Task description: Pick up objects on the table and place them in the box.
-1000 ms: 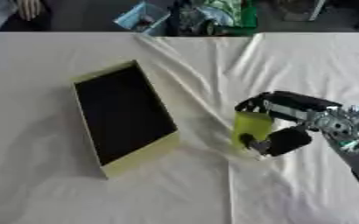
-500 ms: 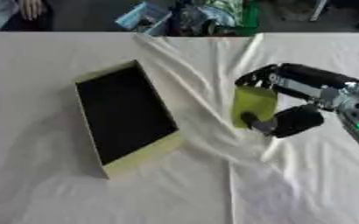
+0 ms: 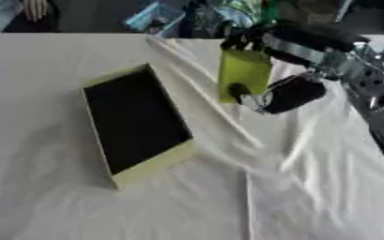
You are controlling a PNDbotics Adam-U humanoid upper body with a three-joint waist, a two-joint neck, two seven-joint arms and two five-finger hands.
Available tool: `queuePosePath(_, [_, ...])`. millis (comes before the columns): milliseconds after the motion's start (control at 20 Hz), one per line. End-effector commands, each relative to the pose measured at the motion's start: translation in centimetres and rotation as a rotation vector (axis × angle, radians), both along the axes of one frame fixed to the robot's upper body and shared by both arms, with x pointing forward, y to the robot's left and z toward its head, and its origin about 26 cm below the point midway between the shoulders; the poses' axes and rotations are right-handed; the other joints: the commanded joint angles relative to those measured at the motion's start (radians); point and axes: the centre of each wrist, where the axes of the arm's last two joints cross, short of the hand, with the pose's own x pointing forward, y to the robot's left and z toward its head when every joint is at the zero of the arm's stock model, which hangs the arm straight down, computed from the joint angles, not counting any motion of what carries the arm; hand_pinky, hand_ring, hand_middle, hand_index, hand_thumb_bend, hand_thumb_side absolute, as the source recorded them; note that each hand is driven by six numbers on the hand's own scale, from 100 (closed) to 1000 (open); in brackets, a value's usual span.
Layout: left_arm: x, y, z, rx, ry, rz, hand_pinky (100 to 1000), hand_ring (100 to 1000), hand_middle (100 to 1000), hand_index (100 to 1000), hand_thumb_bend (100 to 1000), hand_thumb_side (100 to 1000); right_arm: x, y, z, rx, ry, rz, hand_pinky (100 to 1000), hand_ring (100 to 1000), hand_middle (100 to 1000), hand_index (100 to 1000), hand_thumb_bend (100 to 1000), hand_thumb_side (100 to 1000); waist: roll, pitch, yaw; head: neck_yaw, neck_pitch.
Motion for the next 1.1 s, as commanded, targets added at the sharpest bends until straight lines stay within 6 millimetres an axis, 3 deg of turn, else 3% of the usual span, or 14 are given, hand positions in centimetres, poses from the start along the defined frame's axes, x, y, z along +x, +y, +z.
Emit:
queuePosePath(50, [-0.2, 0.0, 0.7, 0.016, -0.028, -0.007, 514, 686, 679, 671, 100, 653, 0.6, 1.5, 0.4, 0.003, -0.052, 0.001, 620, 304, 359, 664, 100, 144, -0.013, -0.039, 0.006, -0.006, 0.024])
queuePosePath(300, [-0.2, -0.2, 0.9, 0.015, -0.041, -0.015, 516, 685, 677, 673, 100, 655, 1.6, 4.1, -0.3, 0.020, -0.071, 0.020, 613, 295, 350, 659, 100, 164, -0.013, -0.043, 0.023, -0.015, 0.039])
queuePosePath(450, [-0.1, -0.4, 1.1, 0.016, -0.056, -0.025, 517, 685, 677, 674, 100, 658, 2.2, 5.9, -0.9, 0.020, -0.077, 0.030, 613, 296, 351, 658, 100, 153, -0.016, -0.042, 0.042, -0.030, 0.034])
queuePosePath(500, [-0.1, -0.5, 1.1, 0.017, -0.059, -0.026, 517, 685, 677, 674, 100, 658, 2.4, 6.4, -1.2, 0.017, -0.079, 0.027, 612, 297, 350, 659, 100, 110, -0.016, -0.041, 0.047, -0.034, 0.032])
queuePosePath(650, [0.0, -0.7, 1.3, 0.021, -0.070, -0.034, 517, 685, 677, 675, 100, 659, 3.4, 7.7, -2.5, 0.008, -0.065, 0.014, 608, 298, 351, 660, 100, 147, -0.020, -0.038, 0.063, -0.048, 0.024])
queuePosePath(1100, [0.0, -0.9, 1.5, 0.022, -0.080, -0.050, 517, 685, 677, 674, 100, 655, 4.7, 10.0, -5.3, -0.017, -0.040, 0.007, 605, 300, 352, 656, 100, 129, -0.029, -0.027, 0.078, -0.063, 0.008])
